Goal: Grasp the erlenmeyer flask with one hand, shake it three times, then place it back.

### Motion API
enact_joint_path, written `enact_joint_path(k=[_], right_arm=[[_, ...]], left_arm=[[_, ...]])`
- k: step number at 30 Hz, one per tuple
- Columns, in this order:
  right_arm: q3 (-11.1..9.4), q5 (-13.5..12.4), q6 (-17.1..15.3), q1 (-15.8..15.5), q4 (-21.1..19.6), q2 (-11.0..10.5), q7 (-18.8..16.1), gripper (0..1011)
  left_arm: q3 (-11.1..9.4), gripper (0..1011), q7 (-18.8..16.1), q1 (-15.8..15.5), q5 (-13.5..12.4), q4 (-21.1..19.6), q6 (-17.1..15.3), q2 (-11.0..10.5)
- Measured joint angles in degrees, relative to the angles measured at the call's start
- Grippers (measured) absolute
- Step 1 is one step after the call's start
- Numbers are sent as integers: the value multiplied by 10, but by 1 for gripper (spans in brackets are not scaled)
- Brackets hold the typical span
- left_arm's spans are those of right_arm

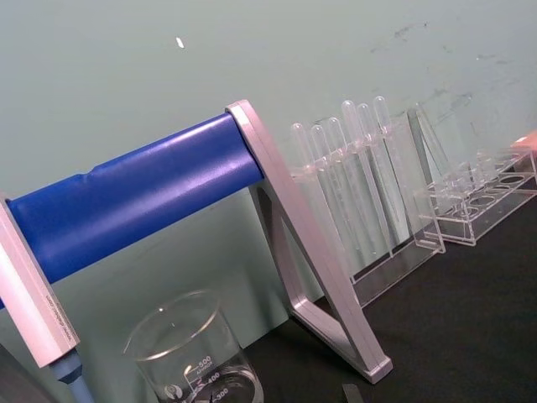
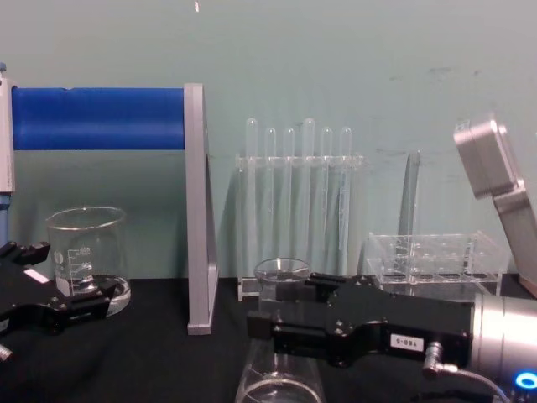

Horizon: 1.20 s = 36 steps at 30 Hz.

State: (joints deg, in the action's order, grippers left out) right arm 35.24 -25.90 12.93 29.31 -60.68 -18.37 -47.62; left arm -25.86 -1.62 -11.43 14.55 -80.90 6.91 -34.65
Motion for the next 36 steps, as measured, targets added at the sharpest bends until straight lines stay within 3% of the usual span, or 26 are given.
enact_joint_path(k=[4, 7, 10, 27, 36], right_arm=[[0, 0, 0, 0, 0, 0, 0, 627], [0, 0, 0, 0, 0, 0, 0, 488], [0, 0, 0, 0, 0, 0, 0, 449], [0, 0, 0, 0, 0, 0, 0, 449], [-9, -17, -32, -6, -24, -9, 5, 449]], left_arm=[[0, 1001, 0, 0, 0, 0, 0, 0], [0, 1001, 0, 0, 0, 0, 0, 0], [0, 1001, 0, 0, 0, 0, 0, 0], [0, 1001, 0, 0, 0, 0, 0, 0], [0, 1001, 0, 0, 0, 0, 0, 0]])
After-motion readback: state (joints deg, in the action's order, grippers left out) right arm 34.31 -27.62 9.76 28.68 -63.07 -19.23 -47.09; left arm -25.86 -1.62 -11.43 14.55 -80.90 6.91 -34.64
